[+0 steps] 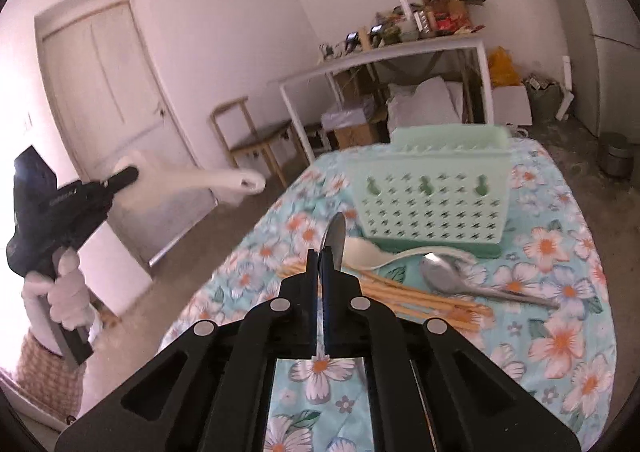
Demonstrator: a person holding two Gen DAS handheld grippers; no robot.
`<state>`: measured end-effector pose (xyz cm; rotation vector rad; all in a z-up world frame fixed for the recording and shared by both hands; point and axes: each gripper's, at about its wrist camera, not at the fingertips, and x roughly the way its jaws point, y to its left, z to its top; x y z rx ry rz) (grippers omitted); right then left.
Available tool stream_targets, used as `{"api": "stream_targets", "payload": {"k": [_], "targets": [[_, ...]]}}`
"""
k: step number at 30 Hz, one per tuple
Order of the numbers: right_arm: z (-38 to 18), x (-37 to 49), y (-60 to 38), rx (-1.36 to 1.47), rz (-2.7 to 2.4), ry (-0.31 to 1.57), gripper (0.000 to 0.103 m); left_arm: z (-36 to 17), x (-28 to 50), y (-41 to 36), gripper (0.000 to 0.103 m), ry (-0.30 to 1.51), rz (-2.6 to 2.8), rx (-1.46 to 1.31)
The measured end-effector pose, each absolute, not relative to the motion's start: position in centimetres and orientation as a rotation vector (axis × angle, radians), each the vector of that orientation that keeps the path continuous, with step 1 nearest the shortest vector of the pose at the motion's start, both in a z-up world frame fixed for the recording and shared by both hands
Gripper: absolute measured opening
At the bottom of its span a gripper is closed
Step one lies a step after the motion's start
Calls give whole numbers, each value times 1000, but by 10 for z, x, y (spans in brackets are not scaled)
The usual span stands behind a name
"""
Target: Organize utensils
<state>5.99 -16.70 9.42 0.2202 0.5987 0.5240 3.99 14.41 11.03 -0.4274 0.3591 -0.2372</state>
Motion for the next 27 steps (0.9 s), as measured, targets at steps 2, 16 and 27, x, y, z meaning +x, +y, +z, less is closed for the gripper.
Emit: {"api": "stream_targets", "payload": {"k": [2,16,27], "targets": [[100,60,-181,243,523,573,2,129,53,122,2,339,-247,-368],[108,70,-243,280,535,512,2,158,131,19,2,436,-183,-127],[19,79,-101,-168,701,762,43,124,121,67,2,479,-119,-272]]}}
